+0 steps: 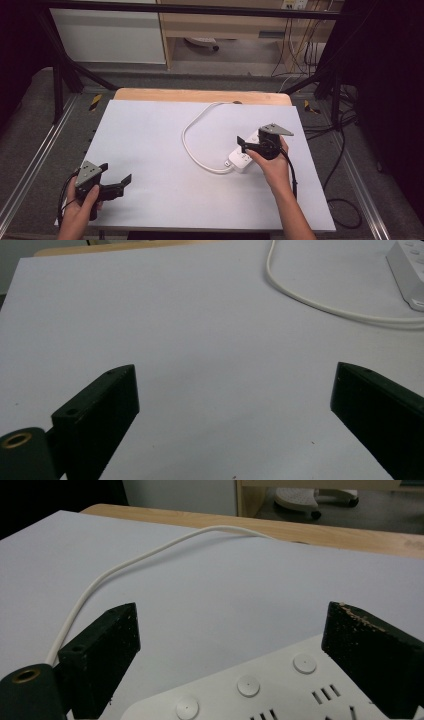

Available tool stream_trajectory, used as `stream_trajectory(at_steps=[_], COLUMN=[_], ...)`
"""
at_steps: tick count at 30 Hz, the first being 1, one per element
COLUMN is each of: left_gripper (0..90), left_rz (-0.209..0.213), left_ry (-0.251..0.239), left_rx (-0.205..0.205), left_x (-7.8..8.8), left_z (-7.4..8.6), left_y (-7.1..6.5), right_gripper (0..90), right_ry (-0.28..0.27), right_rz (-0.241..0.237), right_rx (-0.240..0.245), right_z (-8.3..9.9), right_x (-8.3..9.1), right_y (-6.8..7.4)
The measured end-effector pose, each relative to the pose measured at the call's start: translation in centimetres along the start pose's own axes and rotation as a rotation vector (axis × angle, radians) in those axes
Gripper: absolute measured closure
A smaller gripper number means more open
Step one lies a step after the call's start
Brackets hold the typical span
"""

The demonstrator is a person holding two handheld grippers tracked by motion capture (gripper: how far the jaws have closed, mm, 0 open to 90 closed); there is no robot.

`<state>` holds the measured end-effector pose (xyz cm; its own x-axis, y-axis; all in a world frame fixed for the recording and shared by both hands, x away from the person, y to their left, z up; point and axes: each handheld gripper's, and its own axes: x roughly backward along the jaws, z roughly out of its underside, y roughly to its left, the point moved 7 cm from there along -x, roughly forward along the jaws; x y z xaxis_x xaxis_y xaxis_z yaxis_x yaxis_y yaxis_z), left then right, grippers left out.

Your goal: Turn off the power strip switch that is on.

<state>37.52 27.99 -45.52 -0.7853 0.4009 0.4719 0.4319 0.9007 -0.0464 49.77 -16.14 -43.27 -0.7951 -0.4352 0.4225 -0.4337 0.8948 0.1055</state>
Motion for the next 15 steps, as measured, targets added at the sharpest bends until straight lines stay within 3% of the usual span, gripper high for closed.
stream_trajectory(at_steps=[6, 15], left_gripper=[5.2, 5.2], left_rz=[-0.001, -0.001], left_ry=[0.001, -0.003], left_rx=[-0.002, 0.002], left_x=[0.1, 0.1], left_z=[0.0, 0.0], left_y=[0.0, 0.0], right_gripper=[3.3, 3.2], right_ry=[-0.025, -0.064], right_rz=[-0.042, -0.029], right_rx=[-0.002, 0.009], right_z=[-0.8, -1.3], right_x=[1.3, 2.9], right_y=[1.1, 1.1])
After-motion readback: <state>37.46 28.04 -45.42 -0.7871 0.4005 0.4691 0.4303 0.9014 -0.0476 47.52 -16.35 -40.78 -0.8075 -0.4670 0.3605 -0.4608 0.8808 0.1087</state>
